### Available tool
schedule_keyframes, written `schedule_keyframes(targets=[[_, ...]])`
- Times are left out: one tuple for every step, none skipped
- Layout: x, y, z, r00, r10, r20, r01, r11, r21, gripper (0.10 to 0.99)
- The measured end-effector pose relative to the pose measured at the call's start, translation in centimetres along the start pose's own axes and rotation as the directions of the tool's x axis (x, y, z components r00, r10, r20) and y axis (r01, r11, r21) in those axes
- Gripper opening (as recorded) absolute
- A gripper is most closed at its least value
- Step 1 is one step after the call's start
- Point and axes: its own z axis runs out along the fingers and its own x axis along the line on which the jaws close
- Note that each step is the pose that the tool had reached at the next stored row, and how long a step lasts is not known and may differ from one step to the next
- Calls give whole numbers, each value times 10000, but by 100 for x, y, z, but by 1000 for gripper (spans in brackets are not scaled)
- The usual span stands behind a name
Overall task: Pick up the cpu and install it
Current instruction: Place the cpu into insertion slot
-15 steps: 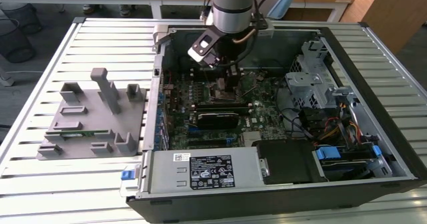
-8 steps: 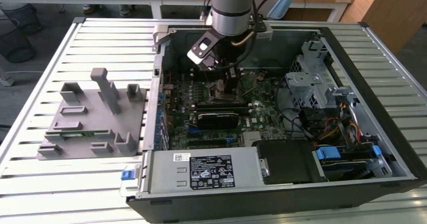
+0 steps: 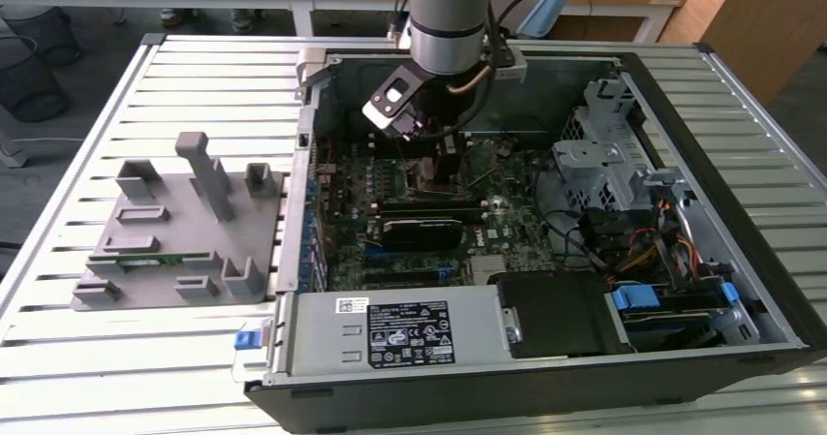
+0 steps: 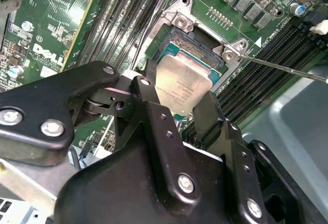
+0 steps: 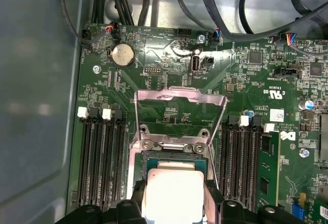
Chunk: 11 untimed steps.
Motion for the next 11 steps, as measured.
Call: schedule_keyframes(targets=[[0,0,3,10000,-1,-1,1,10000,-1,529],[1,0,8,10000,0,-2,0,10000,-1,529],[1,-1,14,10000,0,-2,0,10000,-2,529],[1,-4,21,10000,2,-2,-2,10000,-1,529],[1,-6,28,10000,1,-1,-1,10000,-1,529],[1,-7,35,10000,0,-1,0,10000,-1,529],[1,-8,42,10000,0,-1,0,10000,-1,529],[1,-9,48,10000,1,-1,-1,10000,-1,529],[1,-11,54,10000,2,-1,-2,10000,-1,529],[1,-13,60,10000,3,-1,-3,10000,-1,529],[2,-16,67,10000,3,-1,-3,10000,-1,529]])
